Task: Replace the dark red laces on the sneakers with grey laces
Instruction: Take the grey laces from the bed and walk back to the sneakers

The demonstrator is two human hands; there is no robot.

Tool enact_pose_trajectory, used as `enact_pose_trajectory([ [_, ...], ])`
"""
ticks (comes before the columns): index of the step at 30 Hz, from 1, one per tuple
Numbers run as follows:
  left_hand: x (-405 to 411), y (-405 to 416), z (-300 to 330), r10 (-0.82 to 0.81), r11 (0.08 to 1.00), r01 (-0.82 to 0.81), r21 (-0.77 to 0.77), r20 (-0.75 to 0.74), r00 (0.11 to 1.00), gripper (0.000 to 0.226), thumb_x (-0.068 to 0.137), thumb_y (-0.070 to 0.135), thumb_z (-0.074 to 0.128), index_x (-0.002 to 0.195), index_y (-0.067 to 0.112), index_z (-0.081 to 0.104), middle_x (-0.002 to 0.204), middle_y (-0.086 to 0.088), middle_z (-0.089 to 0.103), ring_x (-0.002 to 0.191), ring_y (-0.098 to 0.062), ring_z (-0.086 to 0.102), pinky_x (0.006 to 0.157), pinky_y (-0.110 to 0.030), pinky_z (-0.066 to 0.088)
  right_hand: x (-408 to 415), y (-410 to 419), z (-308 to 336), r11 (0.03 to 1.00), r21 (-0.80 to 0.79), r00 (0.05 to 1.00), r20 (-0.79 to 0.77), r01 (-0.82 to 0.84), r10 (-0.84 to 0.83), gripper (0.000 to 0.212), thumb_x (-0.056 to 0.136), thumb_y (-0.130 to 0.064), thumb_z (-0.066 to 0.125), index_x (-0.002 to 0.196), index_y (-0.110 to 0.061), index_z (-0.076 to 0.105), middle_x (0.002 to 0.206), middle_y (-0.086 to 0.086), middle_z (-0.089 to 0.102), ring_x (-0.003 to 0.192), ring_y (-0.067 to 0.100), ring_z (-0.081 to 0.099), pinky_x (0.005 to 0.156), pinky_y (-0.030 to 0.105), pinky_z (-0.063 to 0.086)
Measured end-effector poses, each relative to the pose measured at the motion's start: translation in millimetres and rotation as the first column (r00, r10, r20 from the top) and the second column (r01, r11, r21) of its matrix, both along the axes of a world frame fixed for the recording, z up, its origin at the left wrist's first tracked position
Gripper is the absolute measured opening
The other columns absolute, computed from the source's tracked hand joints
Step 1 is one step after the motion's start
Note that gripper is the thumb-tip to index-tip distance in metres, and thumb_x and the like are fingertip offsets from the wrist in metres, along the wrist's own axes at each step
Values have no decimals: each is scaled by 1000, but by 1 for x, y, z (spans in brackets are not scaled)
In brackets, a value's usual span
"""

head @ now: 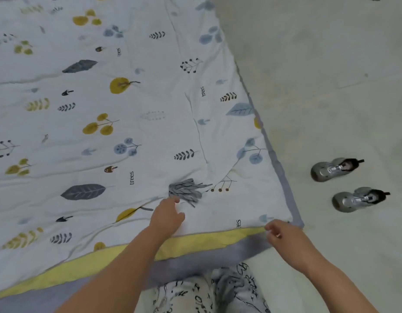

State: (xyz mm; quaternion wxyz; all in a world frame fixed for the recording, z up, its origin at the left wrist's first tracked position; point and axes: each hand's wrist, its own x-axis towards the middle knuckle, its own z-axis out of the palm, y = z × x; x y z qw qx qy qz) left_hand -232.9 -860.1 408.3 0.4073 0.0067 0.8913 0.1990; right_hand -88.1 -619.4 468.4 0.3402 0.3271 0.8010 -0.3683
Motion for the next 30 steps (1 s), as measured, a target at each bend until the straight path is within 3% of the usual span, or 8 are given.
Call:
enact_pose_trajectory([
  [5, -37, 17, -50, -262, 956, 248, -156, -78, 962, 57, 81, 11, 54, 135, 12, 35, 135, -11, 39, 119, -28, 42, 96, -34, 38, -7, -24, -27, 984, -83, 987, 27, 160, -158, 10, 95, -18, 46, 97, -23, 54, 90, -3, 59, 71, 7, 50, 56, 15, 36],
  [9, -51, 25, -83, -519, 831, 477, -288, -92, 850, 74, 83, 17, 55, 145, 16, 15, 149, -4, 22, 132, -24, 30, 102, -36, 34, -2, -49, -44, 963, -103, 967, 77, 249, -241, 11, 96, -19, 45, 89, -28, 48, 89, -2, 59, 70, 7, 51, 61, 14, 38],
  [11, -55, 28, -95, -598, 769, 542, -340, -82, 797, 73, 83, 19, 56, 144, 15, 16, 143, -3, 30, 129, -23, 34, 100, -34, 33, -1, -58, -48, 953, -121, 958, 111, 278, -265, 12, 96, -18, 43, 90, -27, 47, 89, 0, 59, 64, 3, 47, 57, 12, 37],
  [13, -57, 31, -101, -622, 737, 565, -370, -47, 781, 51, 85, 18, 53, 131, 15, 31, 128, -4, 47, 117, -22, 47, 91, -31, 36, 0, -64, -51, 942, -129, 946, 140, 310, -292, 14, 97, -16, 41, 90, -25, 50, 90, 0, 60, 61, 4, 45, 52, 13, 33],
  [16, -60, 33, -99, -501, 830, 496, -255, 50, 864, 10, 86, 10, 47, 94, 13, 41, 97, -5, 59, 89, -24, 58, 74, -29, 41, 1, -67, -49, 931, -96, 930, 147, 352, -336, 22, 98, -18, 38, 79, -27, 46, 79, -3, 55, 59, 3, 42, 51, 14, 33],
  [19, -63, 38, -81, -405, 904, 417, -95, 119, 906, 21, 84, 9, 48, 70, 16, 33, 72, 0, 47, 65, -19, 50, 53, -28, 40, 2, -67, -36, 925, -77, 924, 130, 371, -360, 19, 98, -19, 38, 84, -22, 50, 88, 2, 61, 63, 6, 46, 53, 15, 35],
  [26, -65, 51, 4, -535, 845, 534, 31, 36, 844, 24, 86, 9, 51, 69, 16, 36, 66, 3, 47, 52, -10, 47, 39, -15, 28, 14, -54, 12, 901, -58, 903, 18, 430, -430, 16, 96, -17, 41, 101, -18, 55, 98, 5, 61, 67, 7, 49, 50, 12, 36],
  [30, -43, 74, 60, -633, 766, 641, 51, -115, 766, 27, 87, 11, 53, 68, 19, 34, 64, 5, 48, 54, -13, 48, 42, -15, 30, 44, -38, 37, 876, -44, 876, -17, 481, -482, 25, 95, -11, 40, 115, -8, 55, 91, 4, 55, 80, 18, 50, 74, 33, 47],
])
